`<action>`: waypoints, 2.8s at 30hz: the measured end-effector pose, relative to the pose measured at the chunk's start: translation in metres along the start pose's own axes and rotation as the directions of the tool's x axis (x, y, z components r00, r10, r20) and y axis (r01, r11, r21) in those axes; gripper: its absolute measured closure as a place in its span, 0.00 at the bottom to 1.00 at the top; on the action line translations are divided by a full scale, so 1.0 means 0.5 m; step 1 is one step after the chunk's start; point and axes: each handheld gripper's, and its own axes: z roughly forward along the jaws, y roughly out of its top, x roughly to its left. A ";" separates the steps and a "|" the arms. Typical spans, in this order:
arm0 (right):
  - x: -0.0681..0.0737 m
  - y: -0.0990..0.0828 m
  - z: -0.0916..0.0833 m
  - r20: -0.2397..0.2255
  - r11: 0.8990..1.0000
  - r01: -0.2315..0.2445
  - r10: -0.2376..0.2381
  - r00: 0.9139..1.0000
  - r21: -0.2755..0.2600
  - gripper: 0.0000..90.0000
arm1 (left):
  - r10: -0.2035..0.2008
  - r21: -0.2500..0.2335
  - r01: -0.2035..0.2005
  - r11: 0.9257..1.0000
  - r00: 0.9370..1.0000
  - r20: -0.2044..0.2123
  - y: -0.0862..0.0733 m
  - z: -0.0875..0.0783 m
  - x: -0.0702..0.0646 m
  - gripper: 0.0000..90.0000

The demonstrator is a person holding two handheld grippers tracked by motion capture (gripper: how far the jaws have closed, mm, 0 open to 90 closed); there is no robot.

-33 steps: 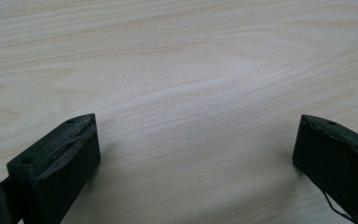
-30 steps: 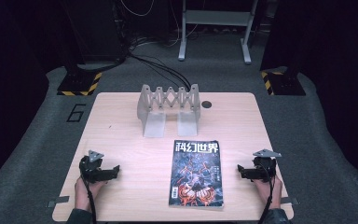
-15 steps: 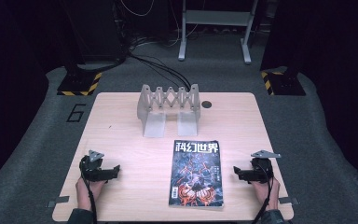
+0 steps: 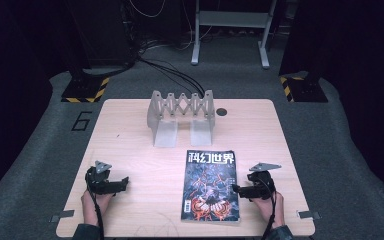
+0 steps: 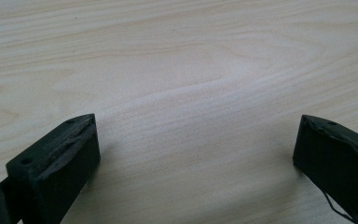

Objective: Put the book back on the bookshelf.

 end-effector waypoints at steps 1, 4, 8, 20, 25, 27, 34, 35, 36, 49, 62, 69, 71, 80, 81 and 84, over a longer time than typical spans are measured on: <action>0.008 0.003 0.008 -0.010 1.000 0.008 -0.007 1.000 0.023 0.26 | 0.000 0.000 0.000 1.000 1.000 0.000 0.000 0.000 0.000 0.00; 0.018 0.005 0.016 -0.015 0.999 0.005 -0.004 1.000 0.045 0.32 | 0.000 0.000 0.000 1.000 1.000 0.000 0.000 0.000 0.000 0.00; 0.025 0.005 0.021 -0.018 0.999 -0.001 0.002 1.000 0.037 0.41 | 0.002 0.007 -0.002 1.000 1.000 0.004 0.001 -0.001 0.001 0.00; 0.045 0.000 0.022 -0.002 0.999 -0.024 0.024 1.000 0.027 0.45 | 0.002 -0.008 -0.002 1.000 1.000 -0.009 0.008 -0.018 -0.018 0.00; 0.052 0.000 0.025 -0.018 0.999 -0.022 0.023 1.000 0.024 0.46 | 0.013 -0.036 -0.012 0.999 0.999 0.034 0.025 -0.021 -0.053 0.00; 0.056 0.000 0.027 -0.018 1.000 -0.022 0.023 1.000 0.021 0.46 | 0.036 -0.035 -0.034 0.999 0.997 0.066 0.031 -0.017 -0.069 0.00; 0.061 0.001 0.033 -0.025 1.000 -0.004 0.004 1.000 0.009 0.47 | 0.115 0.007 -0.117 0.993 0.985 0.131 0.049 0.012 -0.140 0.00; 0.062 0.002 0.033 -0.030 1.000 0.000 0.001 1.000 0.019 0.47 | 0.140 0.046 -0.148 0.988 0.979 0.146 0.052 0.014 -0.148 0.00; 0.063 0.003 0.035 -0.030 1.000 0.006 -0.006 1.000 0.015 0.47 | 0.150 0.051 -0.159 0.986 0.976 0.158 0.054 0.020 -0.158 0.00; 0.076 0.017 0.051 -0.037 0.999 0.033 -0.033 0.999 0.021 0.48 | 0.247 0.037 -0.261 0.965 0.944 0.219 0.068 0.057 -0.244 0.00; 0.070 0.040 0.058 -0.023 0.996 0.044 -0.042 0.999 0.080 0.45 | 0.257 -0.007 -0.263 0.965 0.938 0.232 0.071 0.071 -0.274 0.00; 0.050 0.093 0.083 0.024 0.989 0.033 -0.037 0.999 0.143 0.43 | 0.264 -0.007 -0.270 0.963 0.935 0.236 0.072 0.071 -0.272 0.00; 0.045 0.107 0.091 0.024 0.985 0.026 -0.031 0.999 0.168 0.43 | 0.264 -0.007 -0.270 0.963 0.935 0.238 0.072 0.072 -0.272 0.00; 0.030 0.145 0.117 0.026 0.971 0.010 -0.016 1.000 0.239 0.38 | 0.265 -0.008 -0.271 0.962 0.934 0.238 0.072 0.072 -0.272 0.00; 0.031 0.148 0.119 0.028 0.970 0.000 -0.007 1.000 0.245 0.38 | 0.261 -0.007 -0.267 0.964 0.936 0.238 0.072 0.071 -0.273 0.00; 0.030 0.153 0.124 0.019 0.969 0.011 -0.016 1.000 0.248 0.38 | 0.261 -0.007 -0.267 0.964 0.935 0.238 0.072 0.071 -0.273 0.00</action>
